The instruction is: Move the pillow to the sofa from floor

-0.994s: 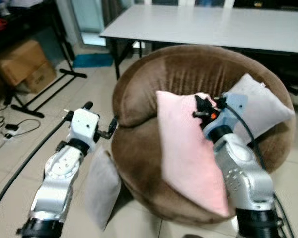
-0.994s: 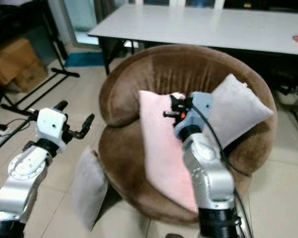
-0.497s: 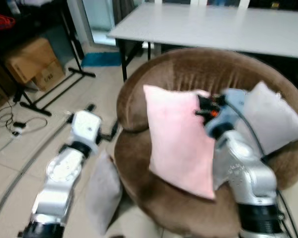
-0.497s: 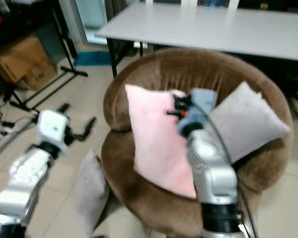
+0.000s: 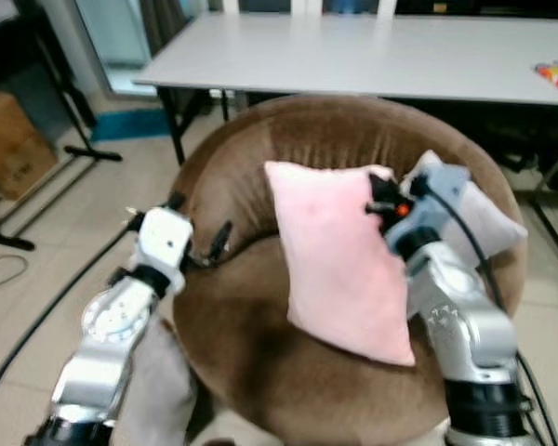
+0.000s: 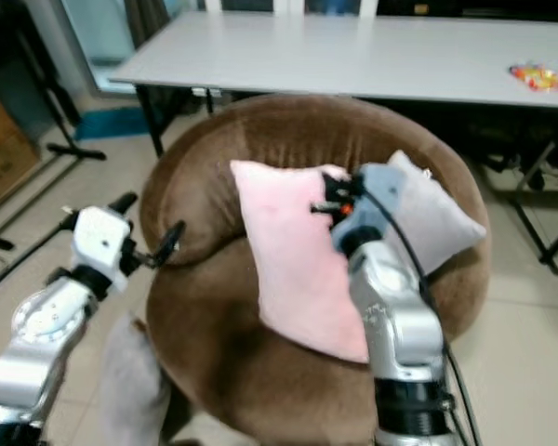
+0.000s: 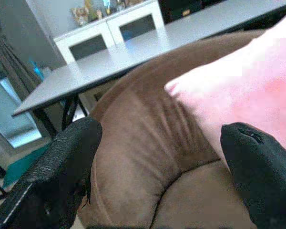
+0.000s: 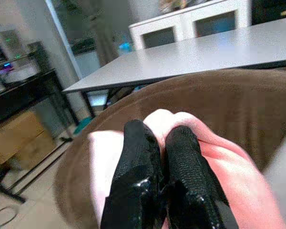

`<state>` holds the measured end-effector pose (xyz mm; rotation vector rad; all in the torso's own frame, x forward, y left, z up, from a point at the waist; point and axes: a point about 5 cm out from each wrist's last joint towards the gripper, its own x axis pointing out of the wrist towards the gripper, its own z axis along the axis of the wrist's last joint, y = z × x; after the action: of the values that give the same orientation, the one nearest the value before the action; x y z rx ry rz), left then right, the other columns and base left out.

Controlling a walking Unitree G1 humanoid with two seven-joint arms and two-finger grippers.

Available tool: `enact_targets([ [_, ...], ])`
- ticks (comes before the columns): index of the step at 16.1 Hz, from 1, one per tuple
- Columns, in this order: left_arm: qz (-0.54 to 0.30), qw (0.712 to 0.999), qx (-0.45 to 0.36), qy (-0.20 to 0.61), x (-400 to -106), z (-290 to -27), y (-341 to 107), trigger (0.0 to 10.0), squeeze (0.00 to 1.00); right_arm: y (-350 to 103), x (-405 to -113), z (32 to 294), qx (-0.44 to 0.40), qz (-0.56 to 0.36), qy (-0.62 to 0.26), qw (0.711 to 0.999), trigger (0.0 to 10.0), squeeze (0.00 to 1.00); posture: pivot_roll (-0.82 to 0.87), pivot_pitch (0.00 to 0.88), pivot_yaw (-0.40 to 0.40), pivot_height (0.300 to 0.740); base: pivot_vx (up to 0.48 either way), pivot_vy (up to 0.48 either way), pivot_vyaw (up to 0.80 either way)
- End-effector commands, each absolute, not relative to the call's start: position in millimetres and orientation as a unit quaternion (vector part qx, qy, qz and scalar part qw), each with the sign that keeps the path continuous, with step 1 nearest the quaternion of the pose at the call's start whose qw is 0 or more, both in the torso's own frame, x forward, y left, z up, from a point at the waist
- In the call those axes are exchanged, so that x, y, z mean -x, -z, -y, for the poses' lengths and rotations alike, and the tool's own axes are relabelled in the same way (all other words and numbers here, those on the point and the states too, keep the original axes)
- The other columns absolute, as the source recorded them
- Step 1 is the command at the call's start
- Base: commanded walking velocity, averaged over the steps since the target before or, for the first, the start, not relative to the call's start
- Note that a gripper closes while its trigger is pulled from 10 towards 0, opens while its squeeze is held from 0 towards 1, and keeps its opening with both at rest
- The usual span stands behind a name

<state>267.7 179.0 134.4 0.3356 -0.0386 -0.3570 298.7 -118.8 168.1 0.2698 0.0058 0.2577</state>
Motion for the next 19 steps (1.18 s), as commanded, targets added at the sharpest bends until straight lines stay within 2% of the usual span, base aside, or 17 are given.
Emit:
enact_targets([
  [1,0.000,0.967,-0.175,0.185,-264,-182,-130,10.0,0.00,-183,-300,106,-0.136,0.023,-0.167,0.976,10.0,0.00,-0.03,0.000,0.043,0.740,0.000,0.000,0.00],
  [4,-0.035,0.951,-0.188,0.241,-253,-189,-125,10.0,0.02,-188,-310,81,-0.128,0.014,-0.224,0.966,10.0,0.00,-0.02,0.000,0.032,0.740,0.000,0.000,0.00],
  [8,-0.081,0.926,-0.208,0.303,-235,-199,-123,10.0,0.01,-186,-337,45,-0.149,-0.036,-0.242,0.958,10.0,0.00,0.00,0.000,0.024,0.740,0.000,0.000,0.00],
  [10,-0.093,0.921,-0.215,0.310,-231,-203,-122,10.0,0.01,-191,-353,31,-0.199,-0.043,-0.218,0.955,10.0,0.00,0.02,0.000,0.018,0.740,0.000,0.000,0.00],
  [11,-0.096,0.920,-0.214,0.314,-230,-204,-122,10.0,0.01,-189,-361,33,-0.226,-0.049,-0.183,0.956,10.0,0.00,0.03,0.000,0.016,0.740,0.000,0.000,0.00],
  [13,-0.101,0.917,-0.210,0.323,-227,-203,-122,10.0,0.01,-176,-373,53,-0.274,-0.070,-0.095,0.955,10.0,0.00,0.04,0.000,0.010,0.740,0.000,0.000,0.00],
  [14,-0.103,0.916,-0.200,0.331,-225,-201,-123,10.0,0.01,-163,-377,77,-0.287,-0.081,-0.039,0.954,10.0,0.00,0.04,0.000,0.007,0.740,0.000,0.000,0.00],
  [16,-0.112,0.911,-0.187,0.349,-221,-199,-123,10.0,0.00,-128,-372,141,-0.307,-0.111,0.102,0.940,10.0,0.00,0.04,0.000,0.003,0.740,0.000,0.000,0.00],
  [18,-0.115,0.909,-0.185,0.355,-221,-198,-122,10.0,0.01,-116,-368,161,-0.312,-0.118,0.146,0.931,10.0,0.00,0.02,0.000,0.009,0.740,0.000,0.000,0.00],
  [19,-0.115,0.907,-0.183,0.361,-220,-197,-122,10.0,0.01,-99,-357,192,-0.310,-0.125,0.215,0.918,10.0,0.00,0.02,0.000,0.009,0.740,0.000,0.000,0.00],
])
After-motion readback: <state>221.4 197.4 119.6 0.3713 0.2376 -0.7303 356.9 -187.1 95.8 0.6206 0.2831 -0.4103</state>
